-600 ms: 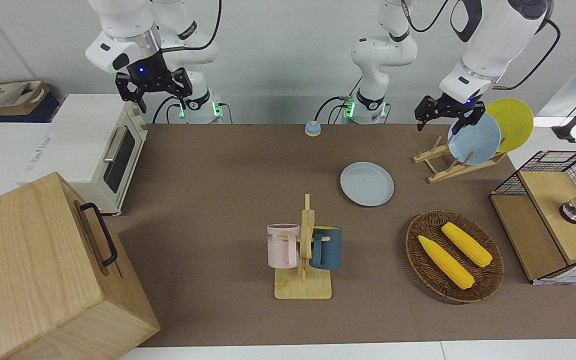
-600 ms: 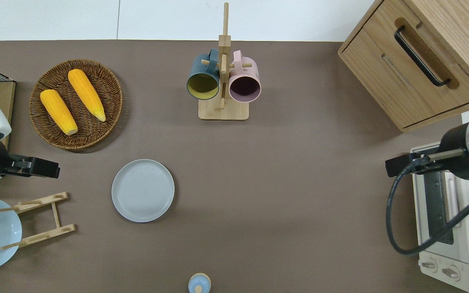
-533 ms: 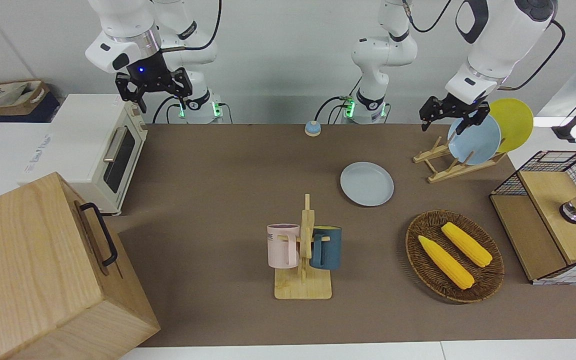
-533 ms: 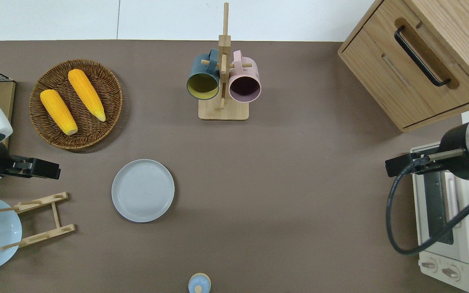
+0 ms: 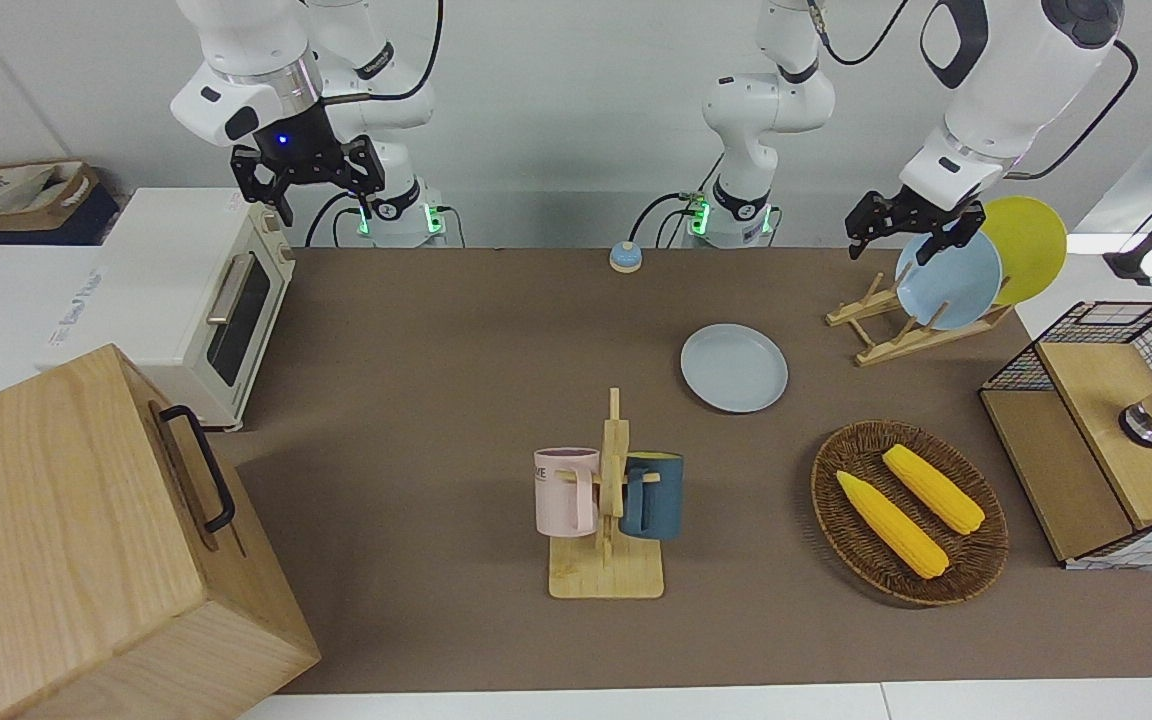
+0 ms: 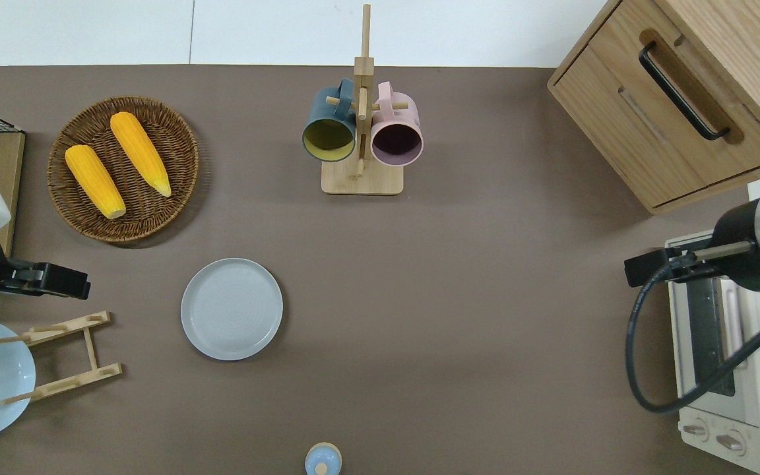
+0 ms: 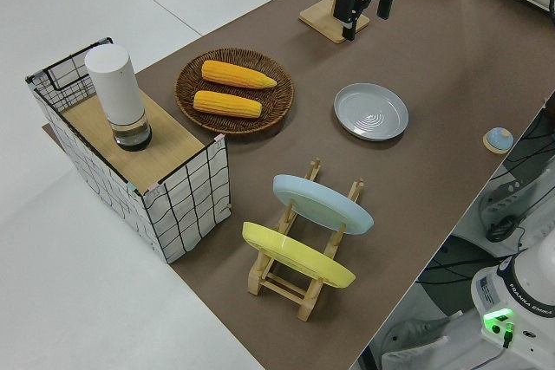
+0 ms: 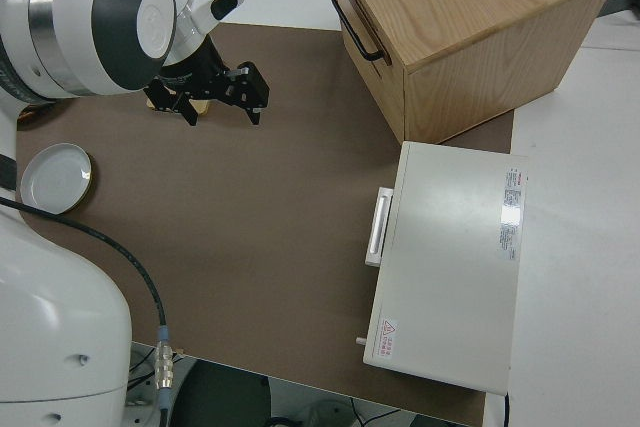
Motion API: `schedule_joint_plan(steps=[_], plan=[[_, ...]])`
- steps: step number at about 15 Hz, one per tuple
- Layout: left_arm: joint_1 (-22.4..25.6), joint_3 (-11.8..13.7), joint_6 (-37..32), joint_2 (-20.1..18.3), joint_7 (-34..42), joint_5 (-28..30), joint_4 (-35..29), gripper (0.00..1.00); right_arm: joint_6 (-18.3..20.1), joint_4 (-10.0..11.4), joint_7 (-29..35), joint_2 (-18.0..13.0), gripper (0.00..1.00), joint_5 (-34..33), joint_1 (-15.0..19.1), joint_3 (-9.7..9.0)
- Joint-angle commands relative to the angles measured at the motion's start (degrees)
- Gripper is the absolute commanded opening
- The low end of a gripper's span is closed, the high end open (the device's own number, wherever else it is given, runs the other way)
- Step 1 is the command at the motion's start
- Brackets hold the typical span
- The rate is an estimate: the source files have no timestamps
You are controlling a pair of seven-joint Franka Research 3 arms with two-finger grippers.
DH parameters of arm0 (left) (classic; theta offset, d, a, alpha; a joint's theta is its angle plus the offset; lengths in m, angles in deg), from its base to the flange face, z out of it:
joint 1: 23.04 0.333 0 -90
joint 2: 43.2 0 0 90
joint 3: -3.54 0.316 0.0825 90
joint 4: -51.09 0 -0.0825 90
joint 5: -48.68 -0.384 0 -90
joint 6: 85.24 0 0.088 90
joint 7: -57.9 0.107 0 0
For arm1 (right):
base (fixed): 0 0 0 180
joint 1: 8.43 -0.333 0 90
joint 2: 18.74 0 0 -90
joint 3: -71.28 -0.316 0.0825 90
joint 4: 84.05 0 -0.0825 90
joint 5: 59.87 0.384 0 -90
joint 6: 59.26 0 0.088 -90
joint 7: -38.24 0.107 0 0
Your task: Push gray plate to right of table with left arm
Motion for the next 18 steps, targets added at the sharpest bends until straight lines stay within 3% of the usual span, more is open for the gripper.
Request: schedule_joint_plan(steps=[1, 13, 18], plan=[[-0.3, 0.0, -0.3, -1.2, 0.6, -1.6, -1.3, 1.00, 0.9, -0.5, 0.1, -0.2, 0.983, 0.6, 1.2, -0.77], [-0.6, -0.4, 0.9, -1.3, -0.6, -1.7, -5.4, 1.00, 0.8, -0.5, 0.1, -0.2, 0.983, 0.6, 1.2, -0.86], [-0.8, -0.8, 4.2, -2.8, -5.2, -1.6, -9.9, 1.00, 0.8, -0.5, 0.1, -0.2, 0.983, 0.6, 1.2, -0.86]])
